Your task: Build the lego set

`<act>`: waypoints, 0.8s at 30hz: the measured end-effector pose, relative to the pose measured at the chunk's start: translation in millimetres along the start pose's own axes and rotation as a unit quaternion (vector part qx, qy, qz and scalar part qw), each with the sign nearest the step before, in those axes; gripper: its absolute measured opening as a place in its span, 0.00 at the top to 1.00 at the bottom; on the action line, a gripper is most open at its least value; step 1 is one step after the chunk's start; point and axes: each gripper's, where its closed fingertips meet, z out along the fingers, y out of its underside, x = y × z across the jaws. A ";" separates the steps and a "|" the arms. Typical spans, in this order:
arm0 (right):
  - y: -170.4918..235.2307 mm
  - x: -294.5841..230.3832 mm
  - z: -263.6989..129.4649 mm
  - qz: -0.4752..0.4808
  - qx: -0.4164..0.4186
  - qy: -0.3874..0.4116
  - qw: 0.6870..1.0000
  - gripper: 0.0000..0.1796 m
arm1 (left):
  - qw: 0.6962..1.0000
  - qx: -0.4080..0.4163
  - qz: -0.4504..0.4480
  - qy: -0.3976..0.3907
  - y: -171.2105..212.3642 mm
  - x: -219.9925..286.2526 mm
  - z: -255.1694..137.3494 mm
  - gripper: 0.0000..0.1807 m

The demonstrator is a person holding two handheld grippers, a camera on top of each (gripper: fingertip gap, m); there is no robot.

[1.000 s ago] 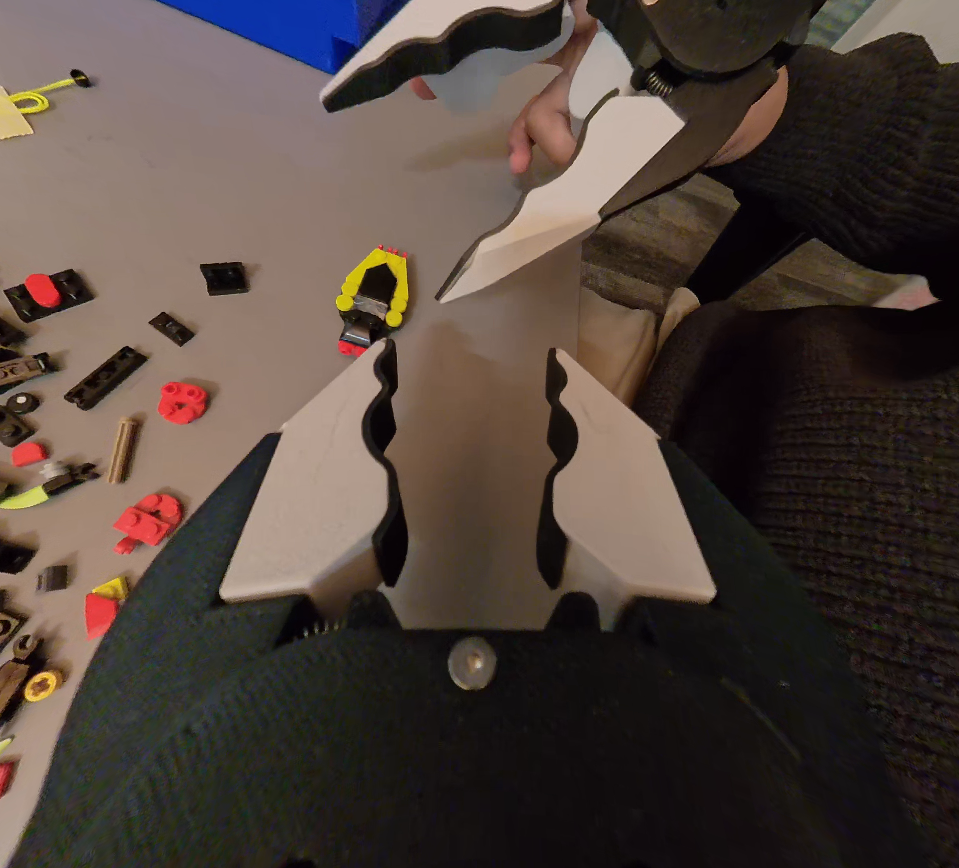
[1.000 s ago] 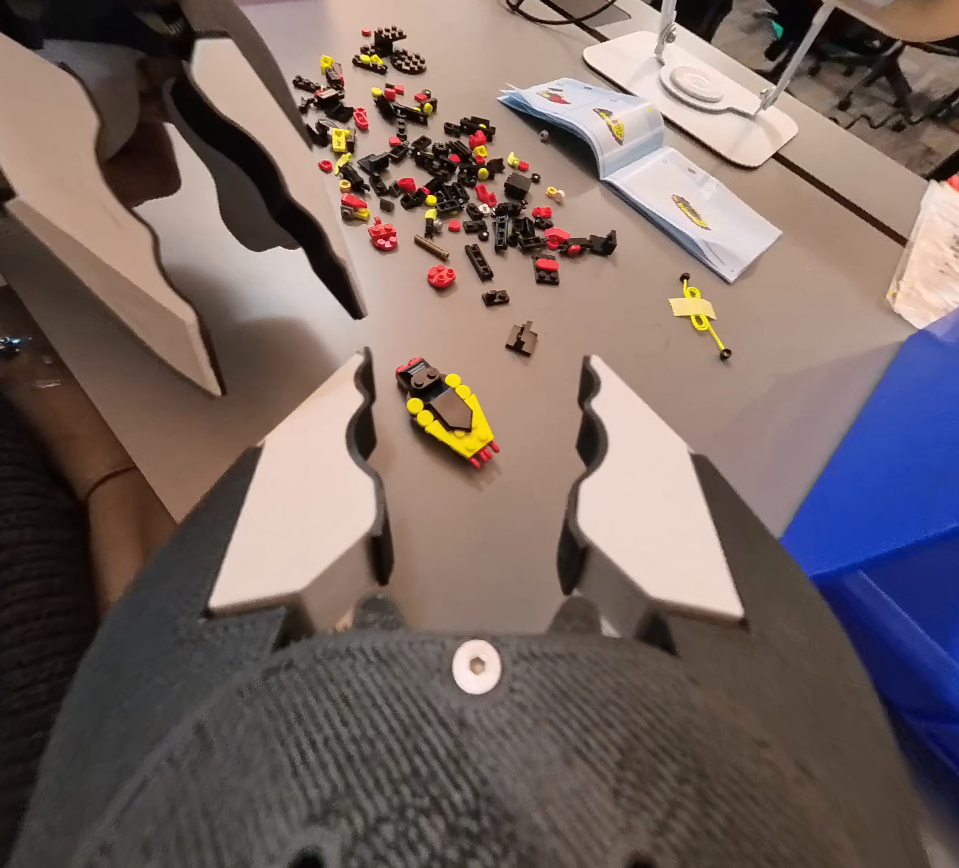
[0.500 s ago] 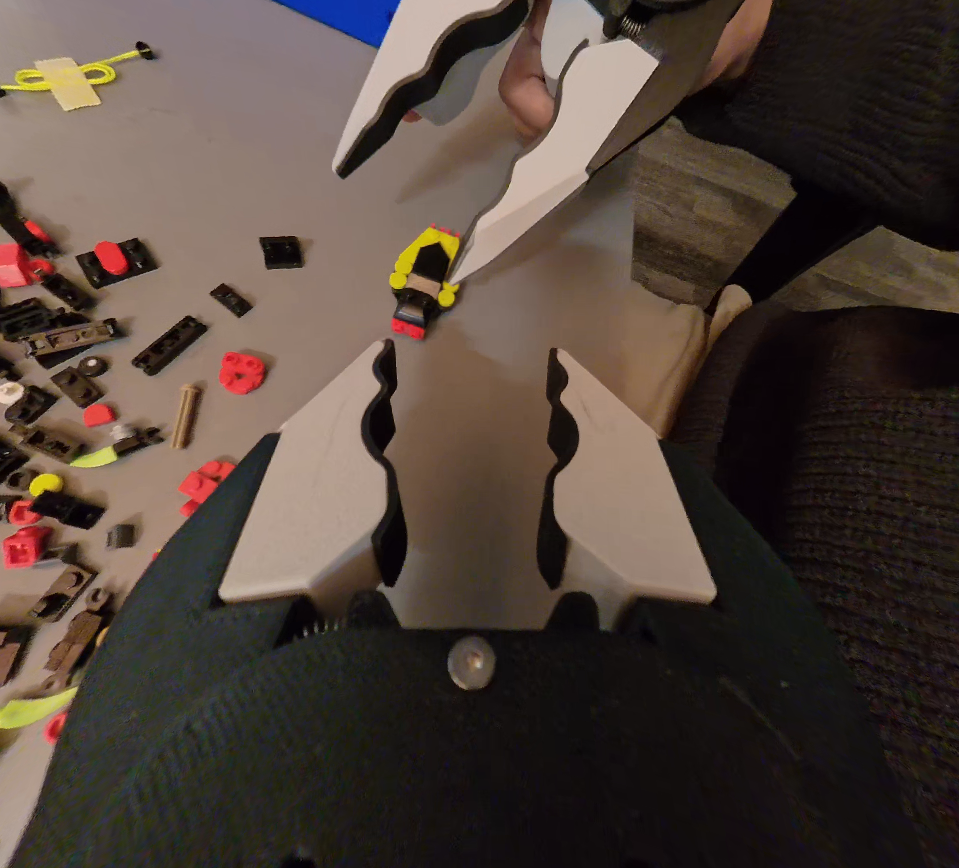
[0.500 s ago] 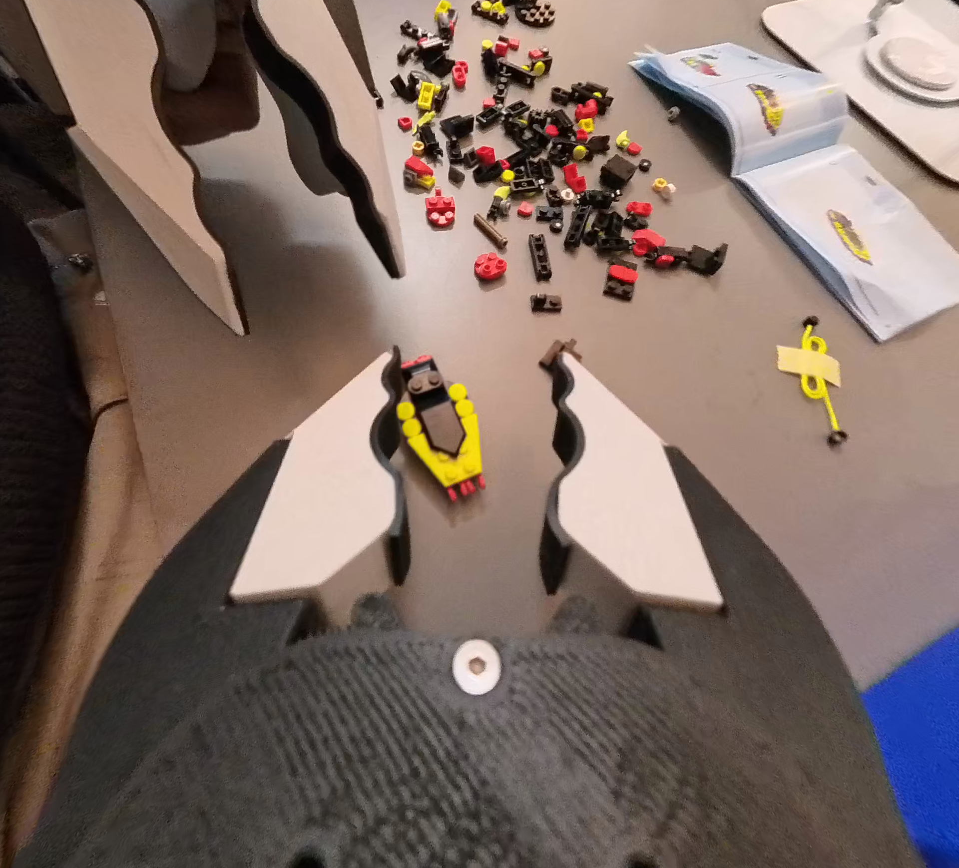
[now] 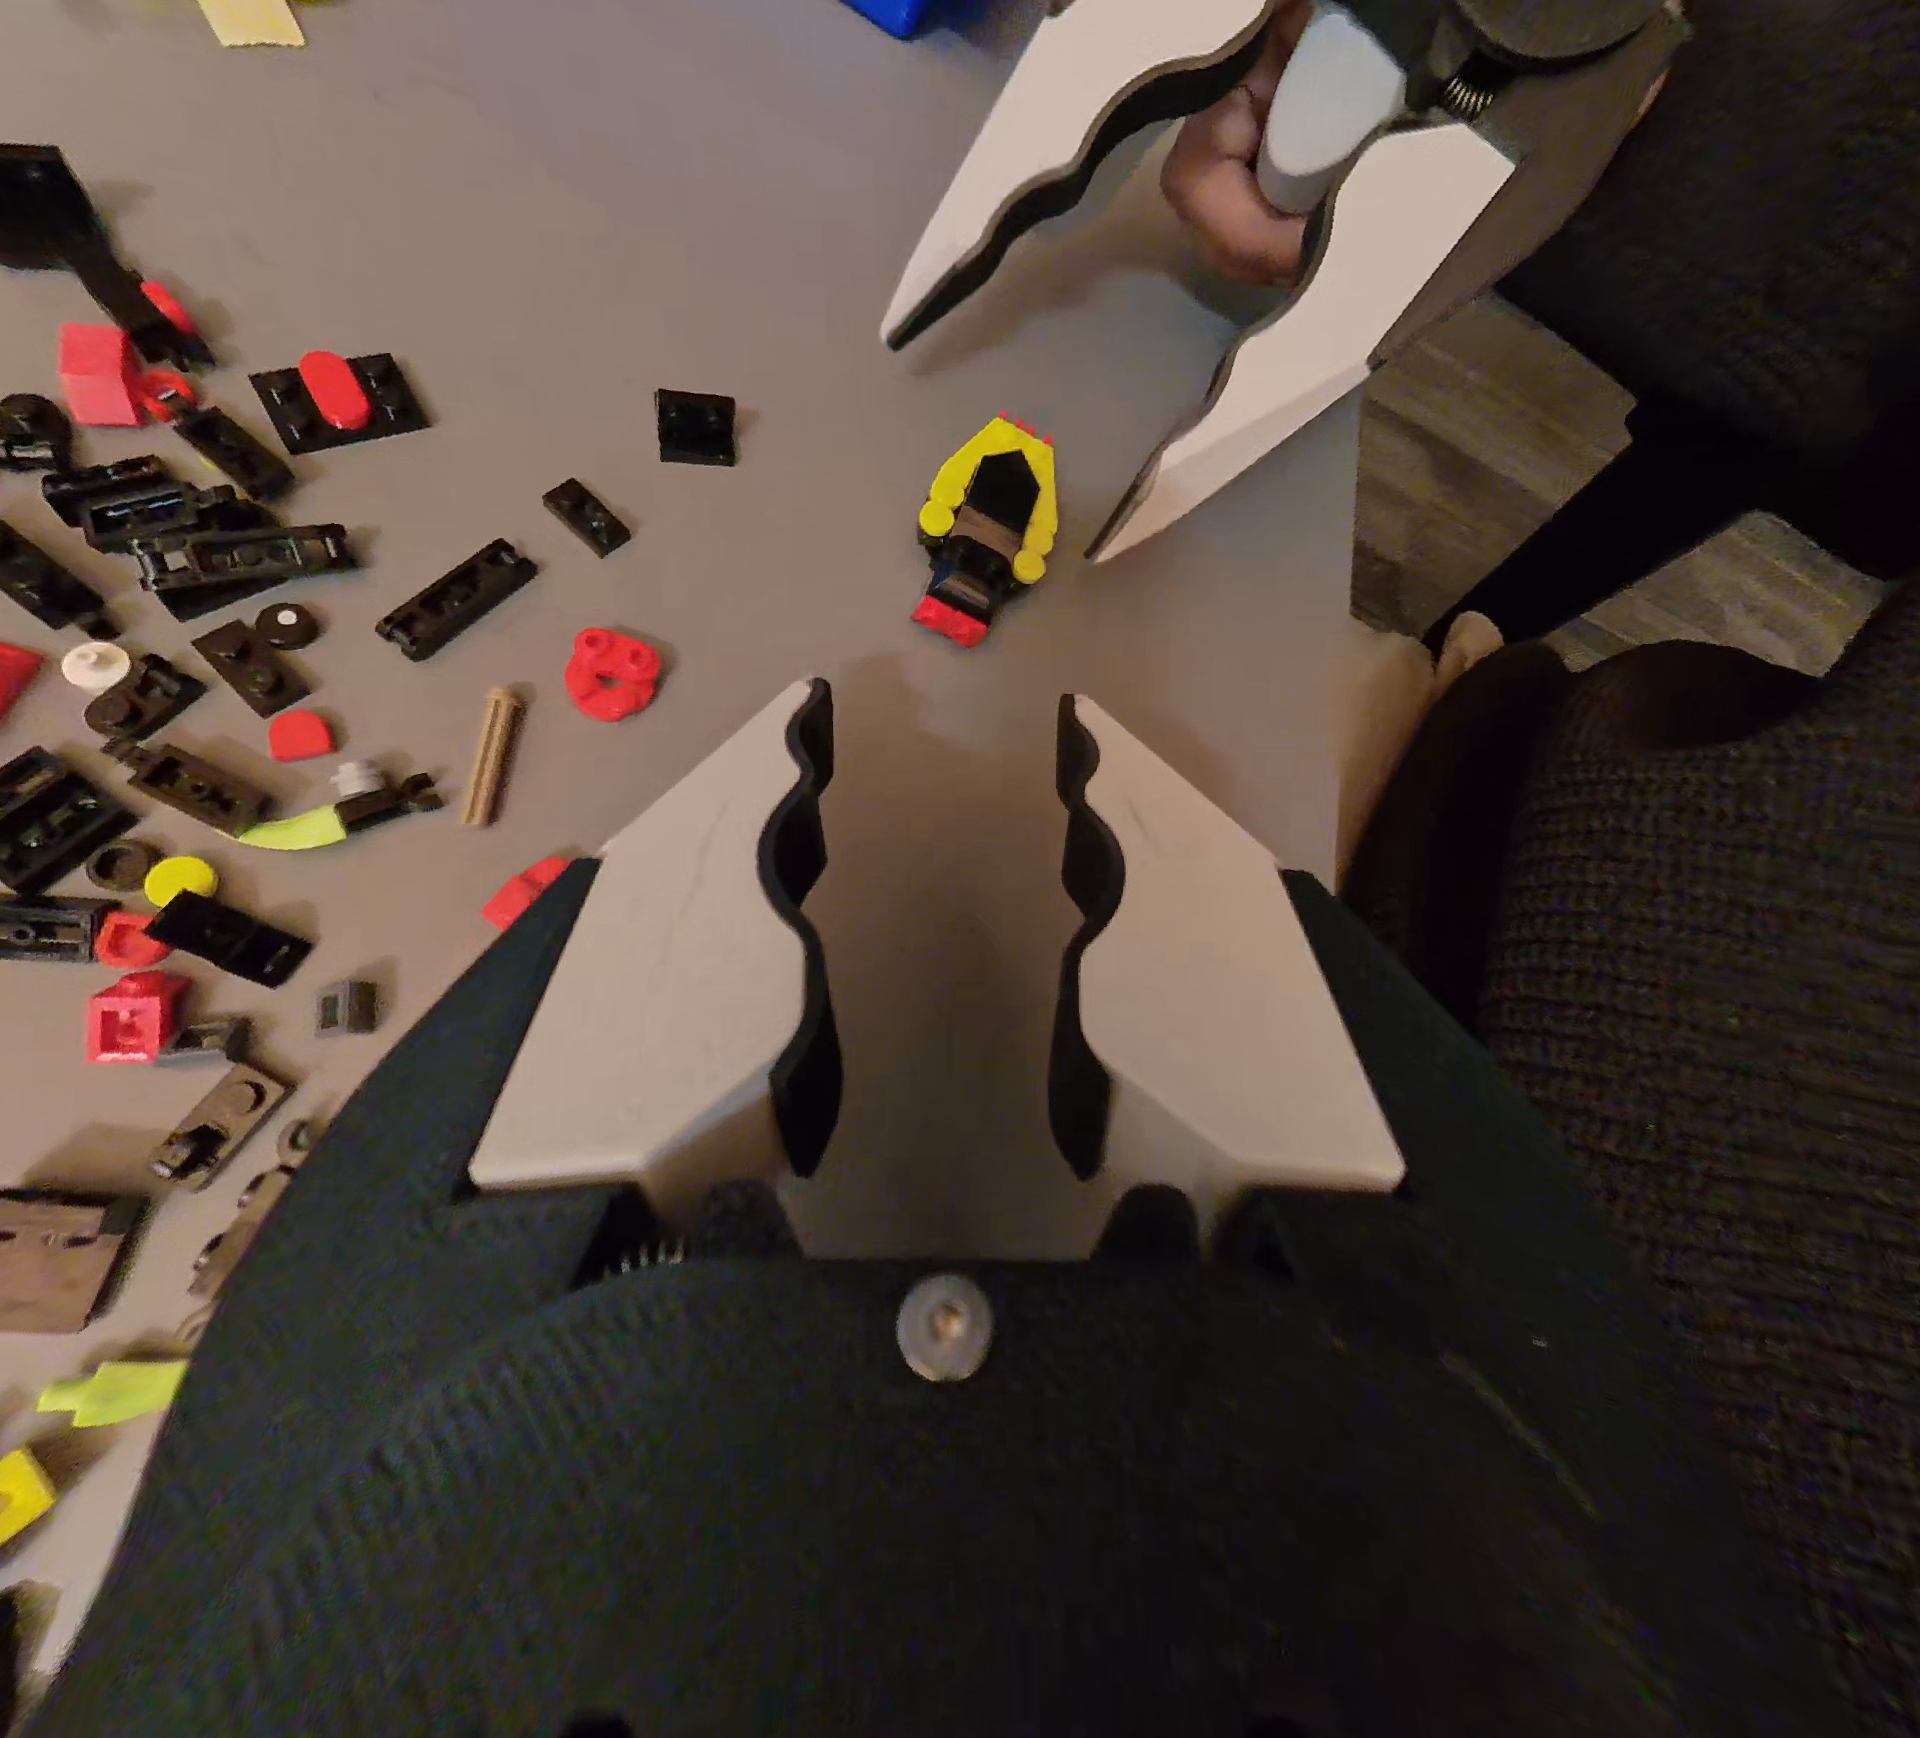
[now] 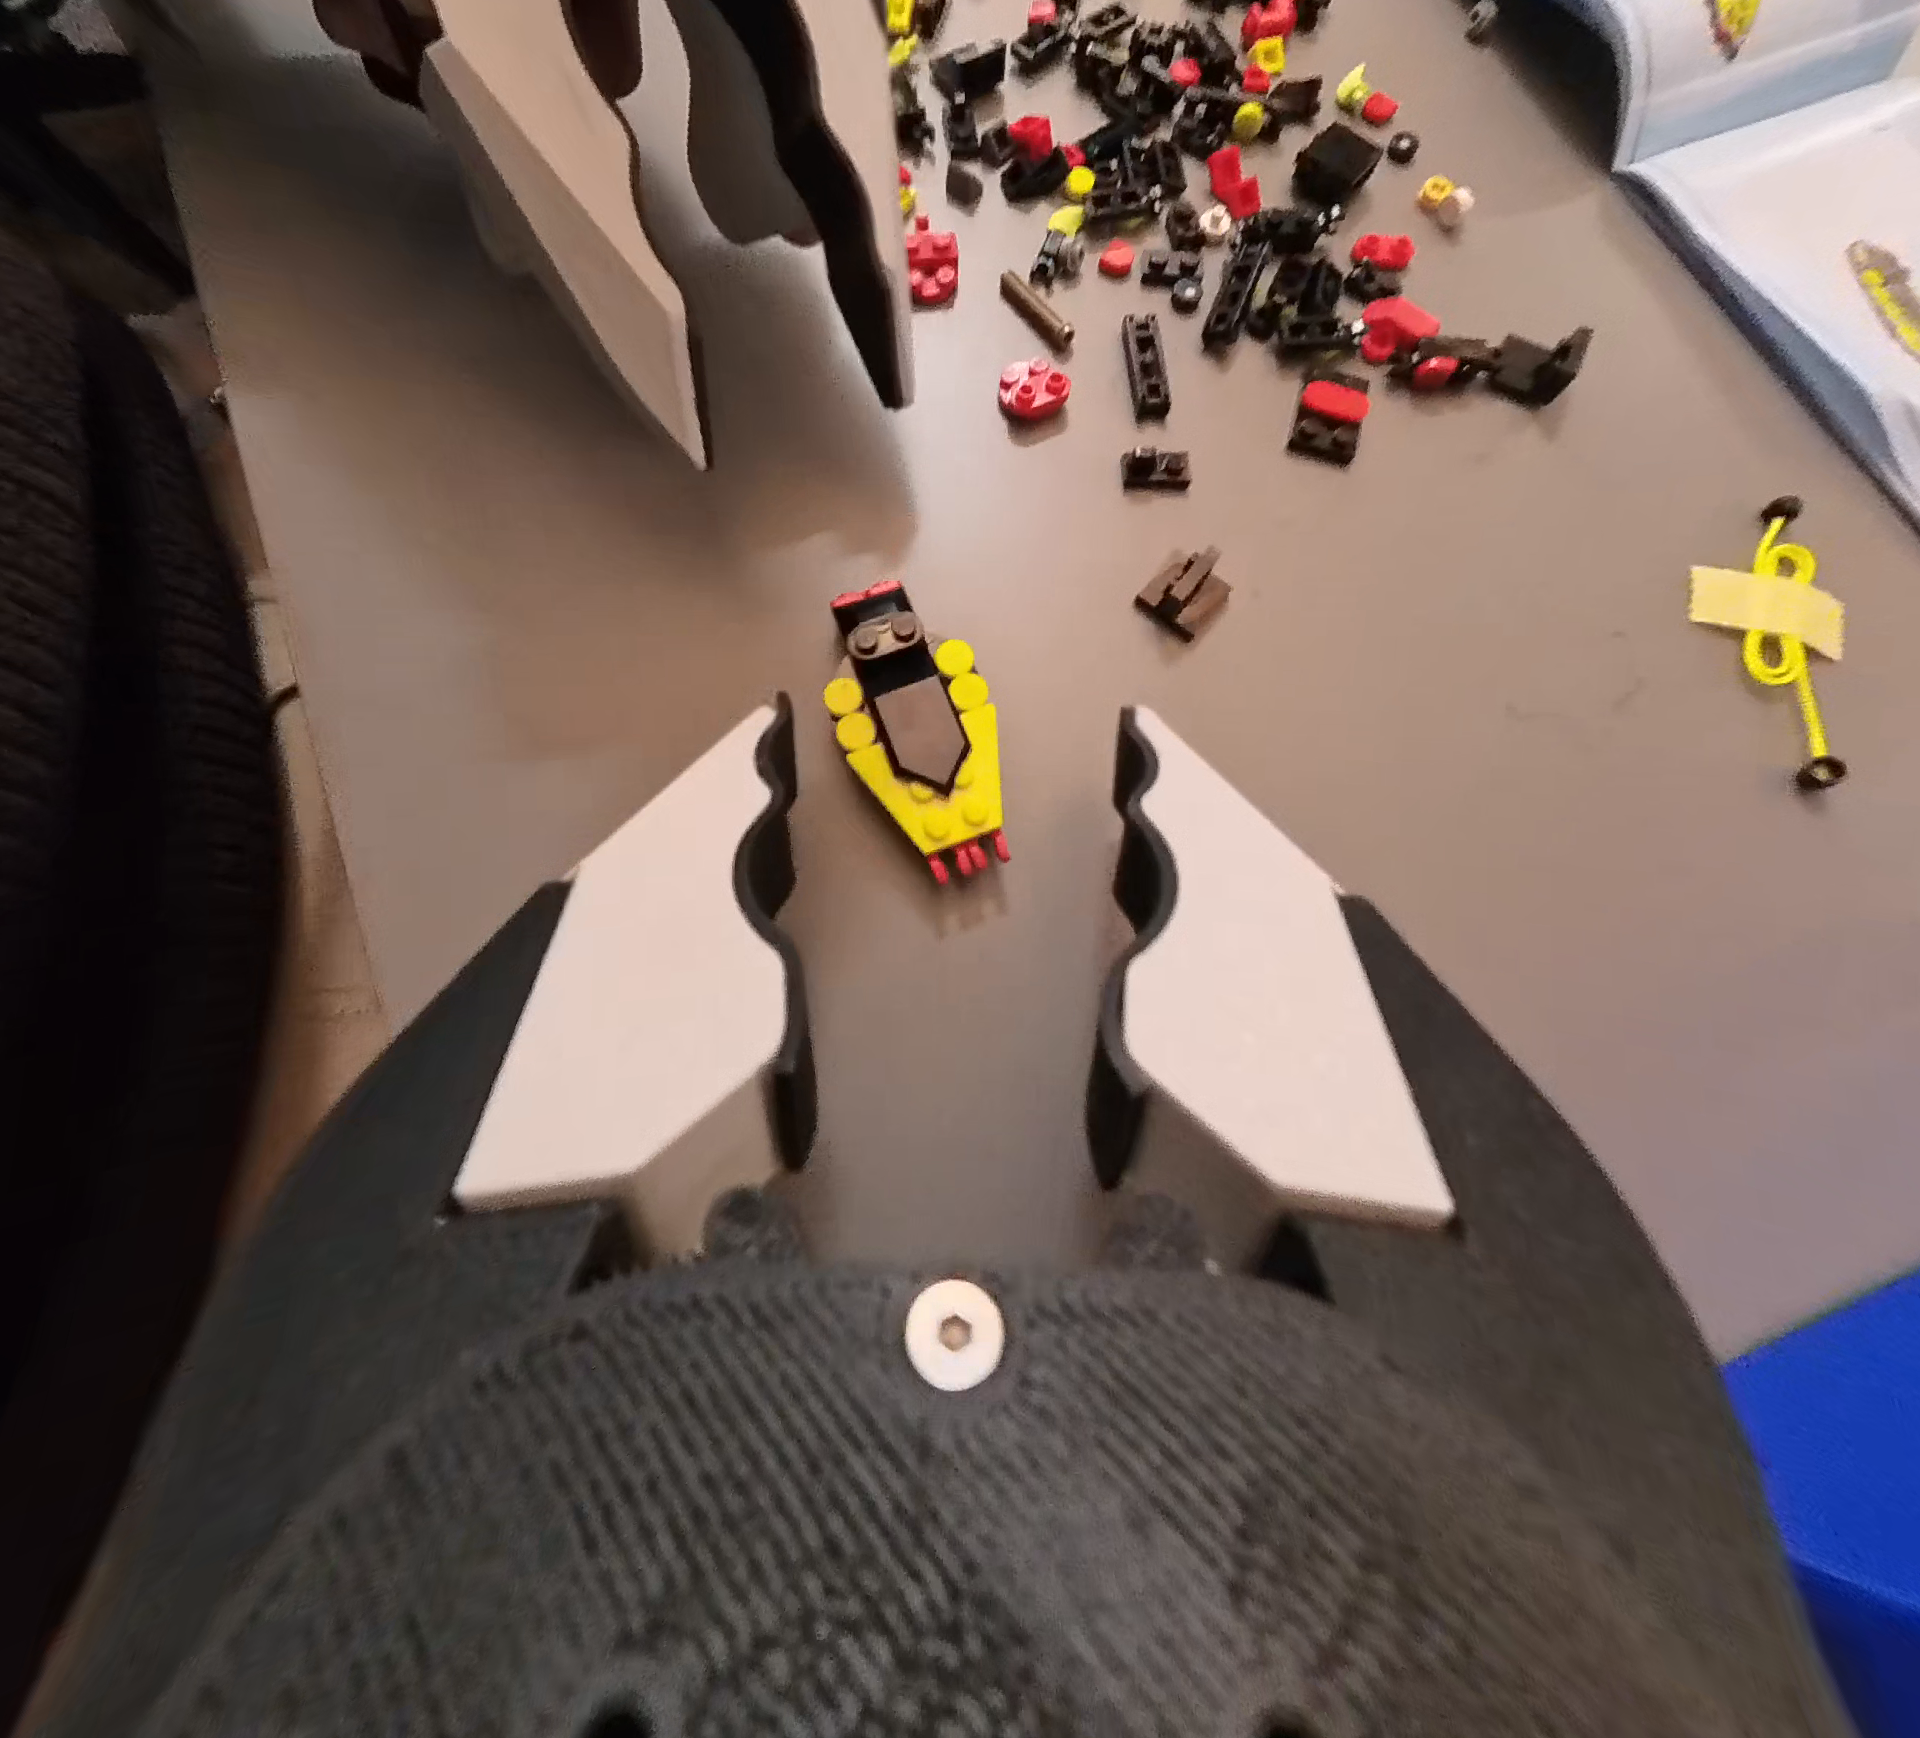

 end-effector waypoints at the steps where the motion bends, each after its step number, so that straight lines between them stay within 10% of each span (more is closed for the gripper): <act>1: 2.6 -1.1 1.7 0.000 -0.006 -0.003 1.000 0.66 | 1.000 -0.002 -0.001 0.001 0.4 -0.7 1.1 0.77; 24: -13.7 8.3 -10.1 0.003 0.047 0.047 0.998 0.84 | 0.998 -0.006 -0.041 0.047 -7.2 -0.9 18.1 0.70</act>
